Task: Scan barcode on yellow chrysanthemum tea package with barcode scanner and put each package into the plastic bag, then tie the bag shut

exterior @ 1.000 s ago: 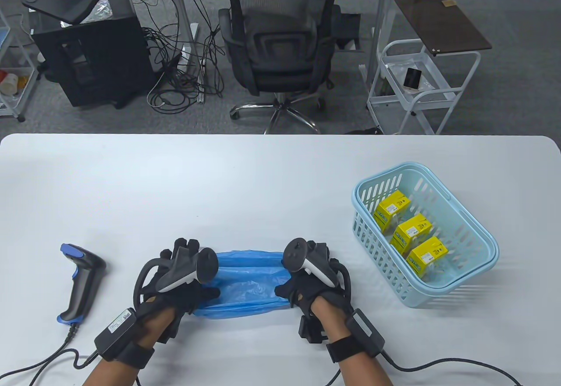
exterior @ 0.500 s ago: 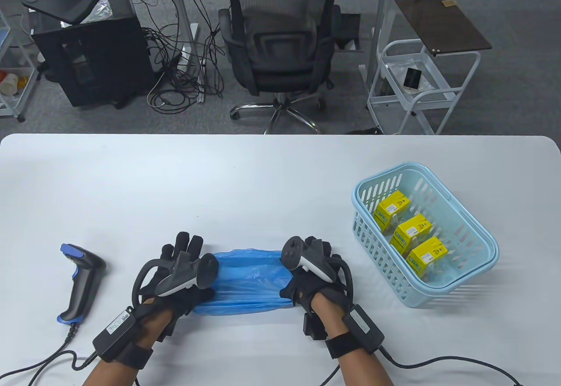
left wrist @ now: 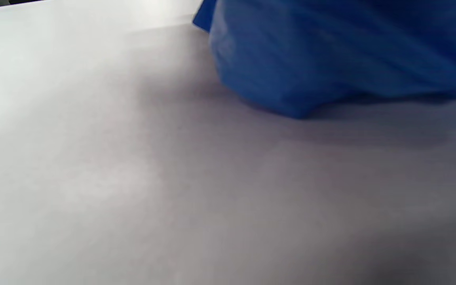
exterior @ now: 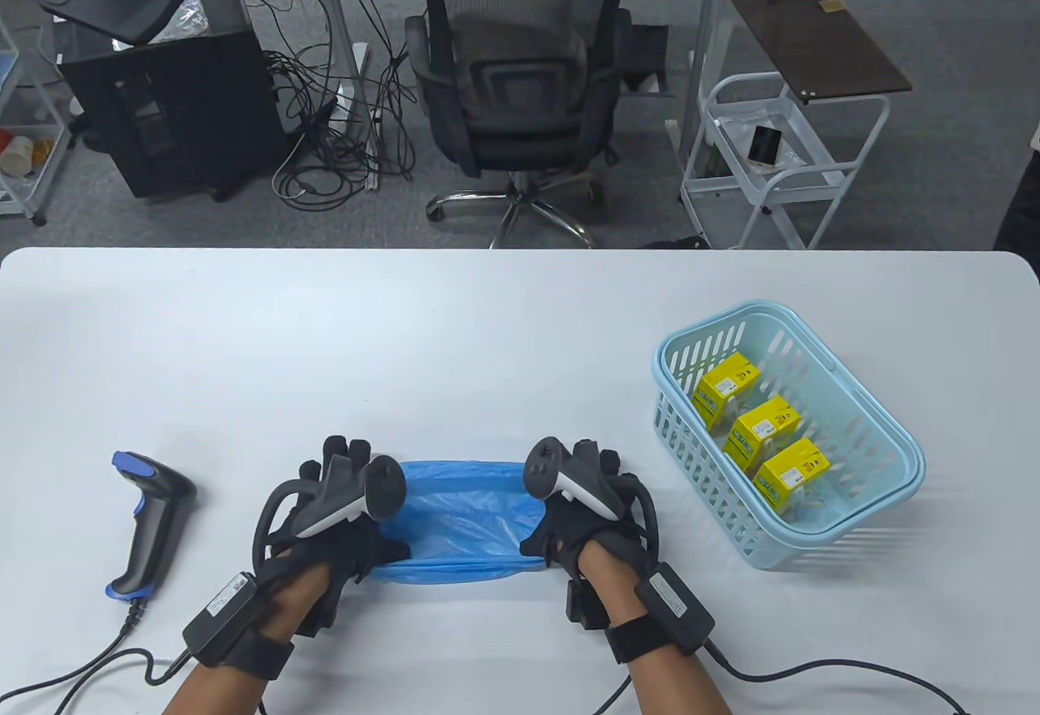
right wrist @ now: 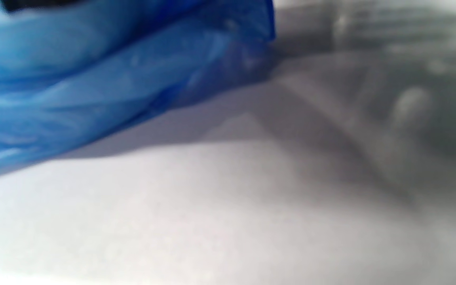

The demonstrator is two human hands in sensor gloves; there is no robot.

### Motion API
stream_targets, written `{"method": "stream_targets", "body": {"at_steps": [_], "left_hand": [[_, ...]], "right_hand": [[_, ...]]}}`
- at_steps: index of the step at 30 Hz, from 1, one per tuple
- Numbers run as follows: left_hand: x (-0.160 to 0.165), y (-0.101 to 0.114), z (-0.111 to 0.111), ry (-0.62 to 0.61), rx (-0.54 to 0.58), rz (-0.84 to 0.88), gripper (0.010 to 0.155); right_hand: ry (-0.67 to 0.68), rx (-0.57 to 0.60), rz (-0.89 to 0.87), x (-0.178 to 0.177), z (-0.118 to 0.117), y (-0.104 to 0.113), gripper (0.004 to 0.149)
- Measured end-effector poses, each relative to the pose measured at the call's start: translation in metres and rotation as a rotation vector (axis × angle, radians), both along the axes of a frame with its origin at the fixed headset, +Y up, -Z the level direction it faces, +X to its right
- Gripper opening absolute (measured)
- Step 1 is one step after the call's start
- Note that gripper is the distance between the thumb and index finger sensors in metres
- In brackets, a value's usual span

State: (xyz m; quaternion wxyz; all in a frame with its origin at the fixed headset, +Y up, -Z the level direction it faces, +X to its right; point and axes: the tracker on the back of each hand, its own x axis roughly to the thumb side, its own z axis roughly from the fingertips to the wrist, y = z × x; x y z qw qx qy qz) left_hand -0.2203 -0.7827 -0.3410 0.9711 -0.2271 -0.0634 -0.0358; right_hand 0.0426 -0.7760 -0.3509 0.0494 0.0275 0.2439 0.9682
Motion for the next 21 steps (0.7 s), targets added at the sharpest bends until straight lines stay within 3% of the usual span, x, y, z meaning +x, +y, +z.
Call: {"method": "stream_targets", "body": {"at_steps": [3, 8, 21], "left_hand": [[-0.003, -0.002, -0.001, 0.018, -0.032, 0.032, 0.102], [-0.005, -0.002, -0.001, 0.024, -0.096, 0.011, 0.104], [-0.010, 0.003, -0.003, 0.075, -0.152, -0.086, 0.101]], "right_hand": [[0.044, 0.010, 0.018, -0.004, 0.001, 0.001, 0.098], [0.007, -0.175, -0.040, 0.003, -0.004, -0.008, 0.097], [-0.010, -0.143, 0.056, 0.004, -0.004, -0.005, 0.096]]}}
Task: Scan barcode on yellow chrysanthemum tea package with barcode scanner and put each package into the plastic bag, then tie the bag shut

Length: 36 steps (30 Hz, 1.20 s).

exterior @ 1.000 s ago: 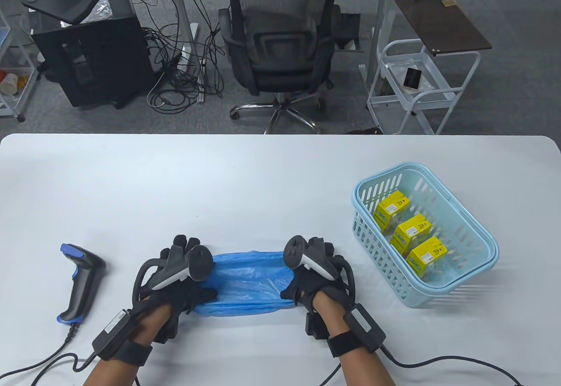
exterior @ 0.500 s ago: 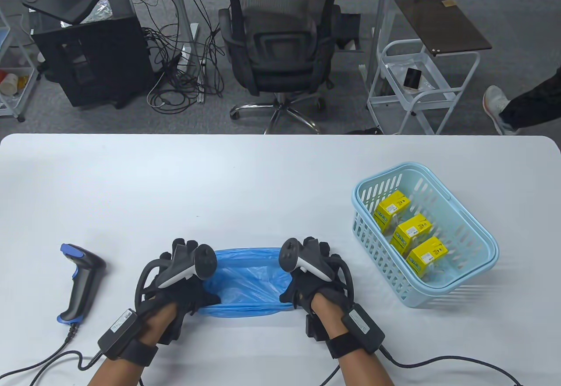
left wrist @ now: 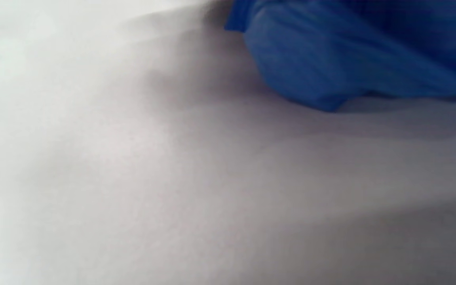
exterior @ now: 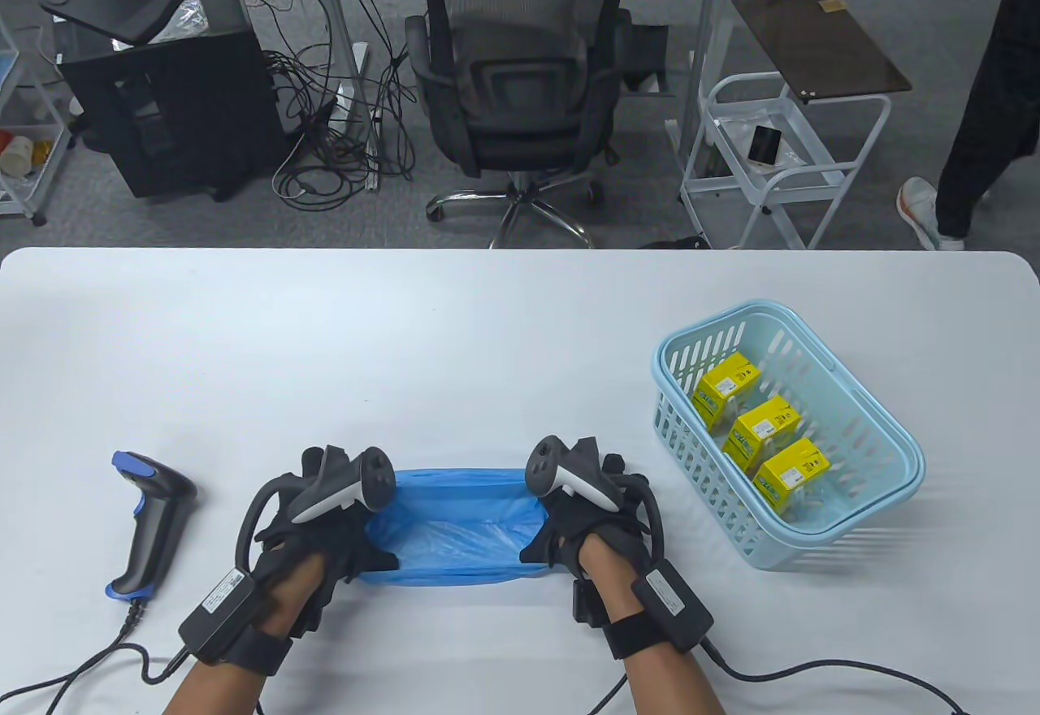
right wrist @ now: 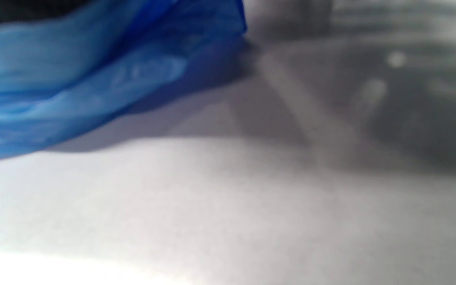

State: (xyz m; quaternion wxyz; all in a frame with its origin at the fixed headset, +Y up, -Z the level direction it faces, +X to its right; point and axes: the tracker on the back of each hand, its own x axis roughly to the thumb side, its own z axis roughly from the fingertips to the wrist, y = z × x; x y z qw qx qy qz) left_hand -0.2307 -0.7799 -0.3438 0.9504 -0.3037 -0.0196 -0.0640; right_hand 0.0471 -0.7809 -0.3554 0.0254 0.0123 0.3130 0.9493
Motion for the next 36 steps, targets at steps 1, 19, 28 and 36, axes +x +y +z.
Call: {"method": "stream_targets", "body": {"at_steps": [1, 19, 28, 36], "left_hand": [[0.001, 0.000, 0.001, -0.010, 0.007, -0.003, 0.101], [-0.014, 0.007, 0.009, -0.006, 0.053, 0.230, 0.086], [-0.030, 0.020, 0.008, 0.047, 0.026, 0.462, 0.074], [-0.033, 0.026, 0.009, 0.049, 0.013, 0.517, 0.072]], "right_hand": [[0.006, 0.012, 0.001, -0.001, 0.001, 0.000, 0.096], [0.068, 0.126, -0.145, -0.002, 0.000, 0.003, 0.087], [0.036, 0.069, -0.415, 0.018, 0.003, 0.019, 0.070], [0.015, 0.075, -0.475, 0.022, 0.002, 0.021, 0.067]]}}
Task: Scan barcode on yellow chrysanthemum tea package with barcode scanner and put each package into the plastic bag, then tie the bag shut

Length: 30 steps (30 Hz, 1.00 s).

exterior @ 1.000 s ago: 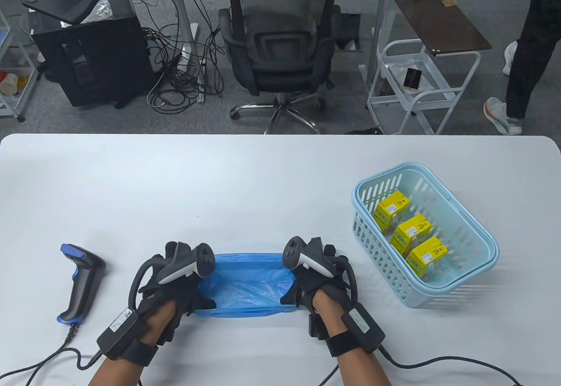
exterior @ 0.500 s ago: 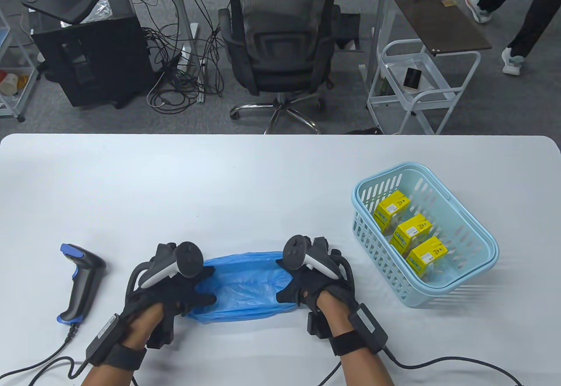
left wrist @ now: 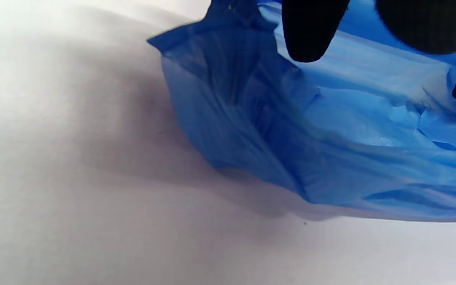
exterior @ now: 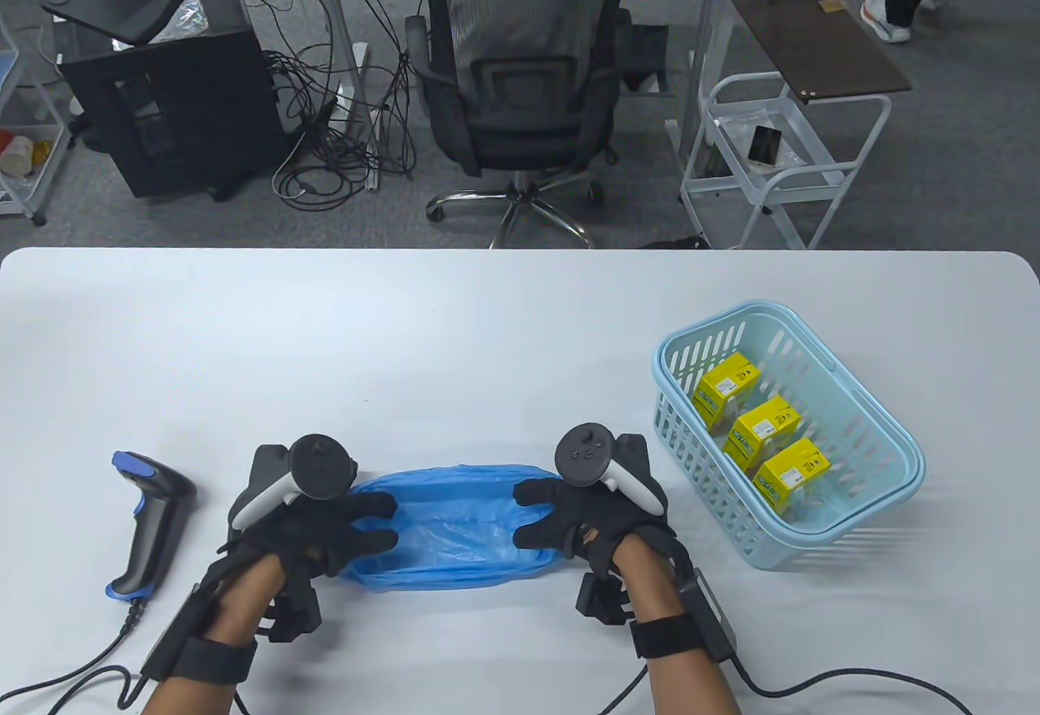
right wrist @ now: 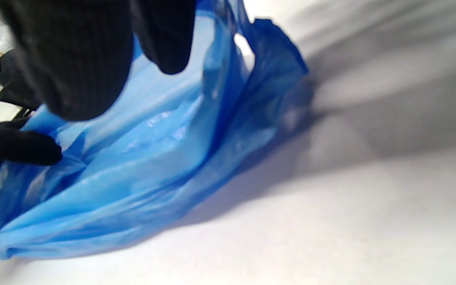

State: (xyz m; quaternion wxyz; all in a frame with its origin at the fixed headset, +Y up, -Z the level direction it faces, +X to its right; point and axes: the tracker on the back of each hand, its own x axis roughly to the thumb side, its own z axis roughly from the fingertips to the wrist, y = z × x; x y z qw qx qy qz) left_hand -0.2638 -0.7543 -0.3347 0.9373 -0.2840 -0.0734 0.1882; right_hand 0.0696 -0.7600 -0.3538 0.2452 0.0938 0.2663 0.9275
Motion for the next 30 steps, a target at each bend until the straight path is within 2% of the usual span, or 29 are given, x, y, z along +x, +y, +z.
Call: {"method": "stream_targets", "body": {"at_steps": [4, 6, 9, 11, 13, 15, 17, 19, 20, 22, 24, 27, 30], "left_hand": [[-0.007, 0.020, 0.004, 0.009, 0.032, 0.093, 0.072], [-0.011, 0.037, 0.009, 0.028, 0.094, 0.159, 0.074], [-0.015, 0.073, 0.021, 0.069, 0.281, 0.290, 0.074], [-0.016, 0.097, 0.032, 0.115, 0.437, 0.335, 0.078], [-0.016, 0.112, 0.045, 0.161, 0.600, 0.280, 0.081], [-0.015, 0.118, 0.054, 0.177, 0.726, 0.164, 0.085], [-0.016, 0.108, 0.058, 0.195, 0.835, 0.011, 0.087], [-0.017, 0.087, 0.054, 0.189, 0.859, -0.072, 0.089], [-0.019, 0.078, 0.051, 0.190, 0.836, -0.094, 0.090], [-0.023, 0.053, 0.041, 0.191, 0.702, -0.161, 0.091], [-0.029, 0.041, 0.035, 0.222, 0.667, -0.218, 0.090], [-0.039, 0.028, 0.027, 0.267, 0.577, -0.211, 0.088], [-0.043, 0.026, 0.025, 0.281, 0.558, -0.213, 0.087]], "right_hand": [[-0.001, 0.023, -0.071, 0.007, 0.005, 0.017, 0.067], [0.014, 0.063, -0.100, 0.011, 0.013, 0.033, 0.068], [0.028, 0.204, -0.088, 0.014, 0.027, 0.065, 0.073], [0.017, 0.356, -0.066, 0.014, 0.035, 0.088, 0.075], [-0.013, 0.494, -0.069, 0.013, 0.040, 0.100, 0.076], [-0.003, 0.568, -0.062, 0.011, 0.041, 0.103, 0.083], [-0.009, 0.623, 0.007, 0.012, 0.038, 0.093, 0.087], [-0.010, 0.626, 0.091, 0.014, 0.031, 0.071, 0.087], [-0.004, 0.611, 0.131, 0.015, 0.028, 0.061, 0.088], [0.015, 0.521, 0.276, 0.019, 0.020, 0.027, 0.087], [0.019, 0.475, 0.362, 0.023, 0.017, 0.010, 0.087], [-0.001, 0.438, 0.352, 0.028, 0.017, 0.003, 0.086], [-0.002, 0.440, 0.317, 0.028, 0.019, 0.006, 0.087]]}}
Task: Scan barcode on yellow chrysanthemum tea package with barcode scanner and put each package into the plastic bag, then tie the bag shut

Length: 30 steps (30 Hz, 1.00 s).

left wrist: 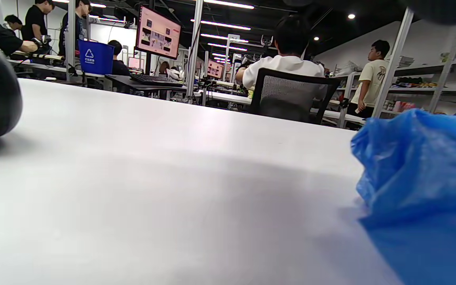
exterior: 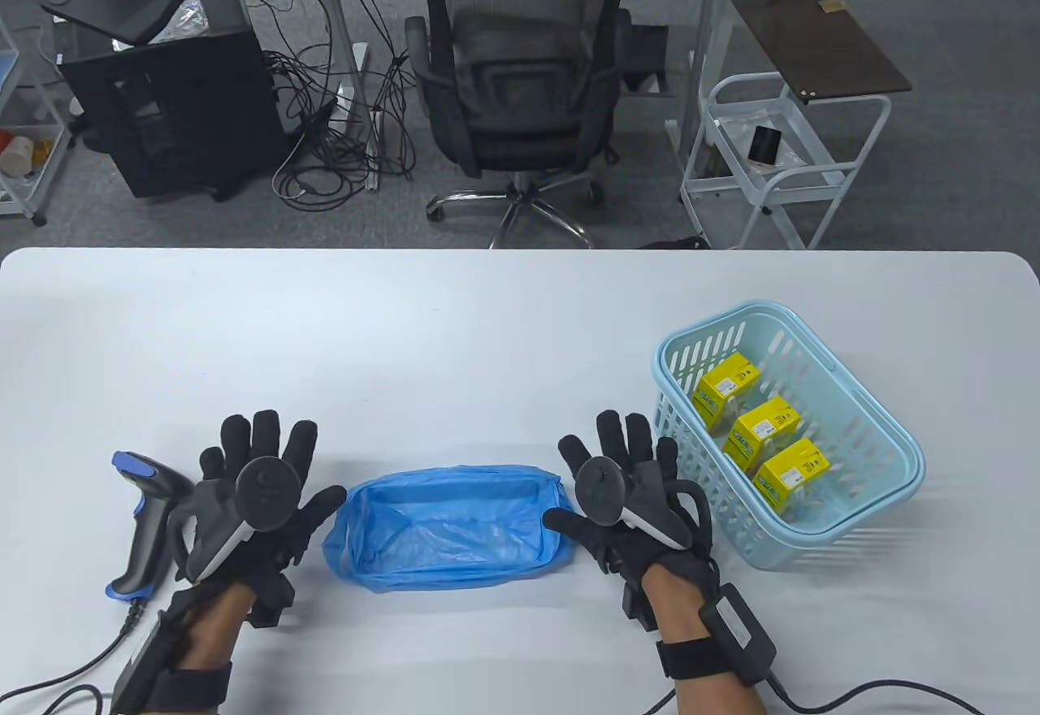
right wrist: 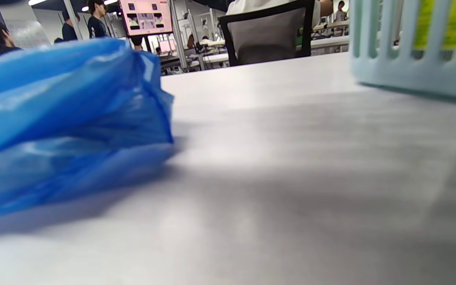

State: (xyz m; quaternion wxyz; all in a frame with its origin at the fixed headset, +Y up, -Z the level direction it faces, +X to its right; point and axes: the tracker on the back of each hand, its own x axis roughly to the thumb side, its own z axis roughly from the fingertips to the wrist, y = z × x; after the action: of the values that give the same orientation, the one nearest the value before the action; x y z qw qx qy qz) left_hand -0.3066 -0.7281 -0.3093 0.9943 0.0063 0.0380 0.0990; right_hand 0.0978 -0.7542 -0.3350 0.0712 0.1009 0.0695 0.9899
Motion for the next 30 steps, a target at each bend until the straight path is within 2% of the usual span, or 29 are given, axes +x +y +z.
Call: {"method": "stream_targets", "body": {"at_steps": [6, 8, 13, 20, 25, 30], "left_hand": [[-0.006, 0.000, 0.008, 0.067, -0.018, 0.055, 0.088], [-0.007, 0.002, 0.009, 0.151, -0.018, 0.033, 0.089], [-0.023, -0.002, 0.008, 0.344, 0.003, 0.031, 0.094], [-0.074, -0.020, 0.007, 0.642, -0.044, 0.005, 0.099], [-0.096, -0.039, 0.007, 0.729, -0.188, 0.020, 0.104], [-0.098, -0.042, 0.005, 0.741, -0.211, 0.013, 0.106]], "right_hand": [[0.052, 0.043, -0.115, 0.001, 0.004, 0.002, 0.085], [0.044, 0.016, -0.172, 0.001, 0.005, 0.002, 0.086], [0.037, 0.043, -0.130, 0.002, 0.003, 0.001, 0.085], [0.027, 0.008, -0.162, 0.005, 0.001, -0.003, 0.079], [0.013, 0.006, -0.191, 0.010, 0.002, 0.000, 0.078], [0.011, 0.002, -0.189, 0.011, 0.003, 0.001, 0.079]]}}
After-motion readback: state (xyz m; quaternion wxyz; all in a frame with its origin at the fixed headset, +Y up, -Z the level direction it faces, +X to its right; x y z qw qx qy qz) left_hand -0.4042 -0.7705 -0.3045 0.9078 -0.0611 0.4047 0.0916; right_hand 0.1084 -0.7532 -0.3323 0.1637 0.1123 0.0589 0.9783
